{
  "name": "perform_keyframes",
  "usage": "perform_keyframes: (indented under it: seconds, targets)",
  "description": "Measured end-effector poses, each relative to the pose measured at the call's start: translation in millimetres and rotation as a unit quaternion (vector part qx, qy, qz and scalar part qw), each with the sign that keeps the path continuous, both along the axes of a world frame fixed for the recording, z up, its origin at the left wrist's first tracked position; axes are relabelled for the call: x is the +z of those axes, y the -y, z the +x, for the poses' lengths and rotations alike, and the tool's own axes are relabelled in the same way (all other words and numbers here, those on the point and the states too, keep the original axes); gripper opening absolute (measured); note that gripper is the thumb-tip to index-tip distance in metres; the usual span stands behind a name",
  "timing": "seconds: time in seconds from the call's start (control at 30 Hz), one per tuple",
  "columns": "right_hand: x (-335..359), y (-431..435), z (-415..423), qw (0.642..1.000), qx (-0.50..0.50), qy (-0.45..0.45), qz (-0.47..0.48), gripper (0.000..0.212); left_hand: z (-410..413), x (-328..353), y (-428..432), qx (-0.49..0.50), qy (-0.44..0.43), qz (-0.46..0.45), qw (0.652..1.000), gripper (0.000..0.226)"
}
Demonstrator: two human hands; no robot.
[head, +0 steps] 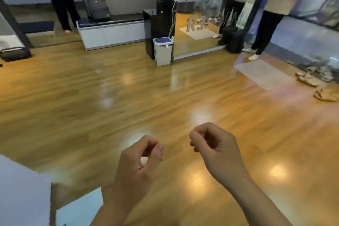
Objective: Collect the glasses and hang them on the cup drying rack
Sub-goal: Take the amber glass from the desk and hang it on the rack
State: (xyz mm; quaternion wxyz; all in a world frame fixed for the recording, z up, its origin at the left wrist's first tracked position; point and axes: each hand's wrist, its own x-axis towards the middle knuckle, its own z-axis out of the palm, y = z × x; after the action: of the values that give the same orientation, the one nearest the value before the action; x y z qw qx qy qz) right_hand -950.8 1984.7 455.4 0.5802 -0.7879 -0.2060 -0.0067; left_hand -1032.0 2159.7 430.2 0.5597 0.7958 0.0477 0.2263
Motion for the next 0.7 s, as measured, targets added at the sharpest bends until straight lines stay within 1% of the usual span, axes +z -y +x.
perform_keyframes:
  seconds: [0.17,0.33,0.47,0.57,0.7]
  targets:
    - [10.5,4.0,102.2,0.996,-0.084,0.015,0.032,0.013,137.3,11.6,-12.5,-0.064,0.014,0.017,0.998,0.014]
    - [-1.5,11.7,234.5,0.991,-0.117,0.024,0.061,0.013,276.8,7.8,-13.2,-0.095,0.014,0.055,0.994,0.015]
    - [2.5,8.7,350.5,0.991,-0.109,0.002,0.08,0.013,384.9,18.3,-16.7,-0.077,0.002,0.064,0.995,0.016]
    - [14.9,2.2,436.2,0.992,-0.096,0.013,0.076,0.009,465.1,30.6,-24.1,-0.058,0.011,0.067,0.996,0.014]
    - [16.7,-8.5,537.0,0.994,-0.079,0.021,0.073,0.012,563.1,28.1,-30.5,-0.054,0.008,0.057,0.997,0.014]
